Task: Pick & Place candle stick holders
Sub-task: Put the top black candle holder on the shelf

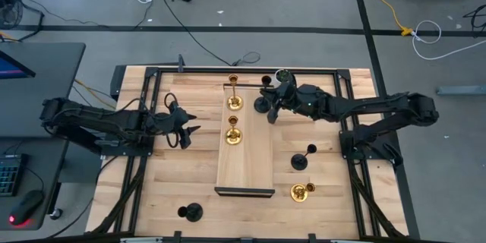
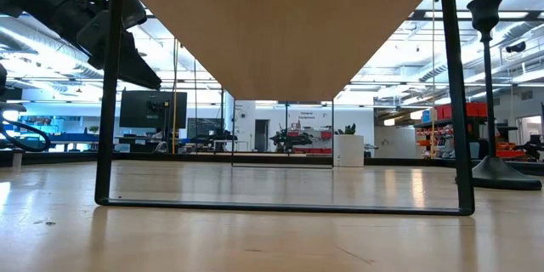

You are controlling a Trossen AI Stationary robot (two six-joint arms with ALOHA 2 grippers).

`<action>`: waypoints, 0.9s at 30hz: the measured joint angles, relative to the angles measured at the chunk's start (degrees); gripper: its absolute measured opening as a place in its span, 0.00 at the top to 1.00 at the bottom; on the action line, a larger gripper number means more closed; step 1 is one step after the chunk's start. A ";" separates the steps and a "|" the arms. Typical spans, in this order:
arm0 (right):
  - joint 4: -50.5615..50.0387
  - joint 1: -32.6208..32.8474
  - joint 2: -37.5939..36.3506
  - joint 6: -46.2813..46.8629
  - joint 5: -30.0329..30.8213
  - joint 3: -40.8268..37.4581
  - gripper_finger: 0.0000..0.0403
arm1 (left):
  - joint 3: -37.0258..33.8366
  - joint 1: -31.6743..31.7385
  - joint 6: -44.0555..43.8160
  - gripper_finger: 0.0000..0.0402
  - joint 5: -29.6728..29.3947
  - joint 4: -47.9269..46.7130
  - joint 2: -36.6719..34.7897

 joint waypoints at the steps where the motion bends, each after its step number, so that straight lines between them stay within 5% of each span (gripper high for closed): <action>1: -0.04 -0.14 0.31 0.00 0.01 0.00 0.99 | 0.00 0.01 0.00 0.51 0.00 -0.02 0.01; 16: 1.54 -0.45 1.60 -0.31 -1.00 0.00 0.99 | 0.00 -0.01 0.07 0.51 0.00 0.04 0.01; 27: 1.30 -0.45 1.66 -1.32 -0.74 0.00 0.82 | 0.00 -0.01 0.18 0.51 0.00 0.02 0.01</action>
